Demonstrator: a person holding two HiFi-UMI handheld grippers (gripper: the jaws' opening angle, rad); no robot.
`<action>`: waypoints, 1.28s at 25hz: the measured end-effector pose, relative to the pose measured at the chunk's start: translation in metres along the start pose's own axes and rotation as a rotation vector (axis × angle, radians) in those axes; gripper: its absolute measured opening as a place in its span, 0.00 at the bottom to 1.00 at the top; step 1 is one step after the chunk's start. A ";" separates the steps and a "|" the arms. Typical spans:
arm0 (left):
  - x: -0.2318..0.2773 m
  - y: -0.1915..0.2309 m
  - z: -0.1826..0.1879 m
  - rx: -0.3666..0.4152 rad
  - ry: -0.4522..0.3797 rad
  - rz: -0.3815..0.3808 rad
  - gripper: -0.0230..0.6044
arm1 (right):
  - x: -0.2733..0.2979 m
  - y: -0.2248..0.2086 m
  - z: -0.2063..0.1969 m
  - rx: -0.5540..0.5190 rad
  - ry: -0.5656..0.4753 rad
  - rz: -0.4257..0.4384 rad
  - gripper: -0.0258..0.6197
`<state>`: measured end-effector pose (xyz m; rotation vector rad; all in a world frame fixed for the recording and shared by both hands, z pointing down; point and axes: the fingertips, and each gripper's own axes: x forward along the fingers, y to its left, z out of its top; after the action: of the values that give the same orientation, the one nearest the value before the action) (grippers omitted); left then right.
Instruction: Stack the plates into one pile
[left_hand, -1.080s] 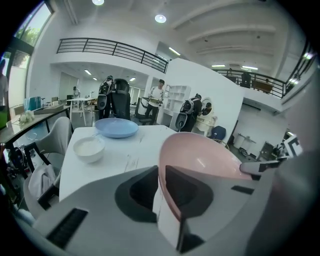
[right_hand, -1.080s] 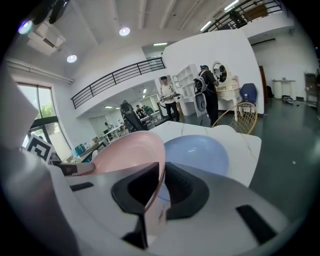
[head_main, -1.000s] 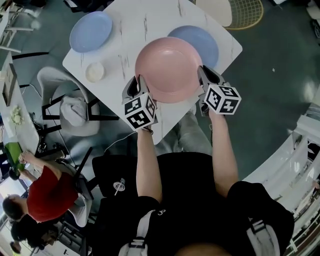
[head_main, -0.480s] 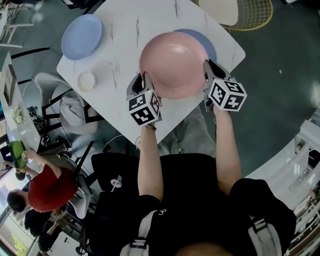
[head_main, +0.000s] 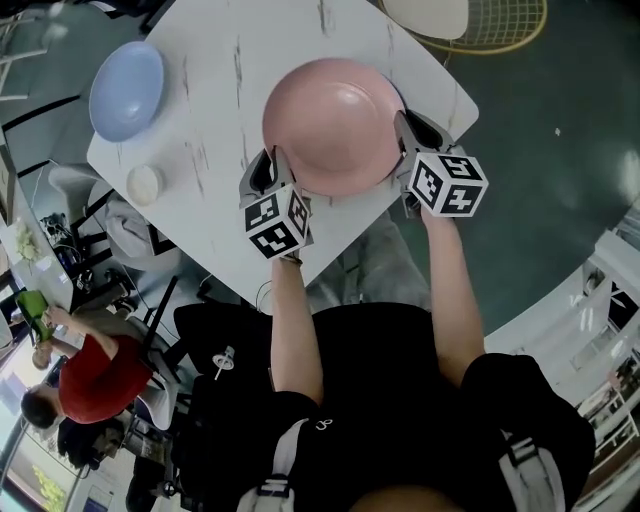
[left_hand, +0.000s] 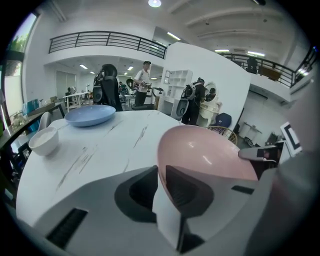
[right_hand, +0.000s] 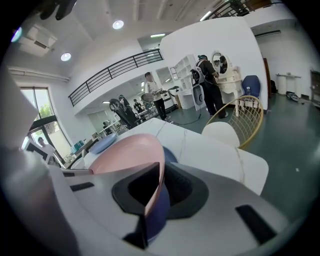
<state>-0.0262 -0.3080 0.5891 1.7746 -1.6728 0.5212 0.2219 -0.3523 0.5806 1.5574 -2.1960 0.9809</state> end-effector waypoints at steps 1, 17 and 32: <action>0.002 -0.001 0.000 0.013 0.004 0.000 0.14 | 0.002 -0.001 0.000 -0.004 0.001 0.003 0.10; 0.018 -0.004 -0.018 0.006 0.071 -0.019 0.23 | 0.025 -0.017 -0.003 -0.092 0.038 0.024 0.21; 0.018 -0.010 -0.029 -0.074 0.055 0.028 0.18 | 0.040 -0.015 -0.015 -0.101 0.144 0.106 0.17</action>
<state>-0.0106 -0.3013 0.6199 1.6717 -1.6605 0.5097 0.2175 -0.3744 0.6202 1.2970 -2.2092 0.9641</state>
